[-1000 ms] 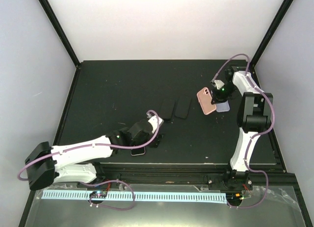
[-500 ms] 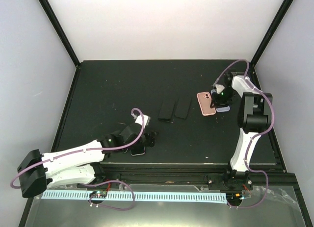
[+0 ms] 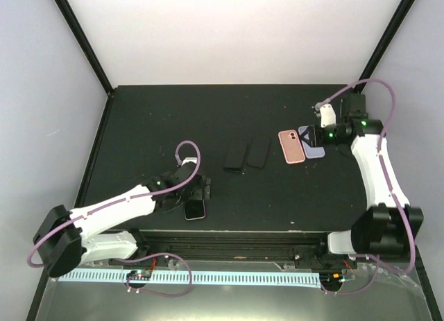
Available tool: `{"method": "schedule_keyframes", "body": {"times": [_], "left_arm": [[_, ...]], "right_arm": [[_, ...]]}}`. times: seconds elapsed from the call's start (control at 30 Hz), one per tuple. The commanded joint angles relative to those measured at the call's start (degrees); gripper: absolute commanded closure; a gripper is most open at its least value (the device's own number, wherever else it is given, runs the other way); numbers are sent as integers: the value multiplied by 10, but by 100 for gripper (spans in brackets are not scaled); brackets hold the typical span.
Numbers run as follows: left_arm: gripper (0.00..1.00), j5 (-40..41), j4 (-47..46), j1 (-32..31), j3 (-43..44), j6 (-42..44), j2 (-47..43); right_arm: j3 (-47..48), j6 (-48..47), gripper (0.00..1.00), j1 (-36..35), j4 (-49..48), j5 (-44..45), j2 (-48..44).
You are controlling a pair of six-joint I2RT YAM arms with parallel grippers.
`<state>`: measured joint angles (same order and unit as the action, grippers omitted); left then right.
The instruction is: Take the phone out of the phone case
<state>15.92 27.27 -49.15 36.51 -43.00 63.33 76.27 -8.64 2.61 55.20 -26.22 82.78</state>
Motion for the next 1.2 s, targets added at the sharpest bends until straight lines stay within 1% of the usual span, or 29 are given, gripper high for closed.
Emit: {"method": "schedule_keyframes", "body": {"times": [0.0, 0.03, 0.13, 0.17, 0.2, 0.3, 0.37, 0.47, 0.7, 0.9, 1.0, 1.17], "left_arm": [[1, -61, 123, 38, 98, -21, 53], [1, -67, 144, 48, 117, -22, 64], [1, -84, 188, 72, 157, -8, 94], [1, -92, 196, 81, 167, -3, 106], [1, -104, 205, 91, 176, 0, 120], [1, -136, 229, 121, 197, 5, 153], [1, -138, 249, 129, 213, 3, 175], [1, -145, 277, 134, 233, -2, 205], [1, -221, 286, 135, 258, 20, 262], [2, -222, 318, 136, 293, 8, 315], [4, -218, 333, 136, 301, -7, 333], [4, -212, 324, 139, 279, -28, 316]], "right_arm": [[-56, 57, 57, -1, -88, -26, -103], [-61, 61, 50, 0, -97, -15, -125], [-95, 79, 19, 2, -136, 55, -188], [-116, 87, 9, 2, -155, 60, -204], [-142, 93, 6, 3, -176, 47, -218], [-172, 83, 3, 2, -187, -5, -230], [-170, 75, 3, 2, -174, -6, -229], [-177, 83, 3, 2, -179, -15, -237], [-189, 99, 3, 2, -183, -44, -240], [-186, 99, 4, 2, -179, -56, -241], [-188, 100, 4, 3, -179, -59, -243], [-189, 99, 4, 2, -178, -66, -240]]}}
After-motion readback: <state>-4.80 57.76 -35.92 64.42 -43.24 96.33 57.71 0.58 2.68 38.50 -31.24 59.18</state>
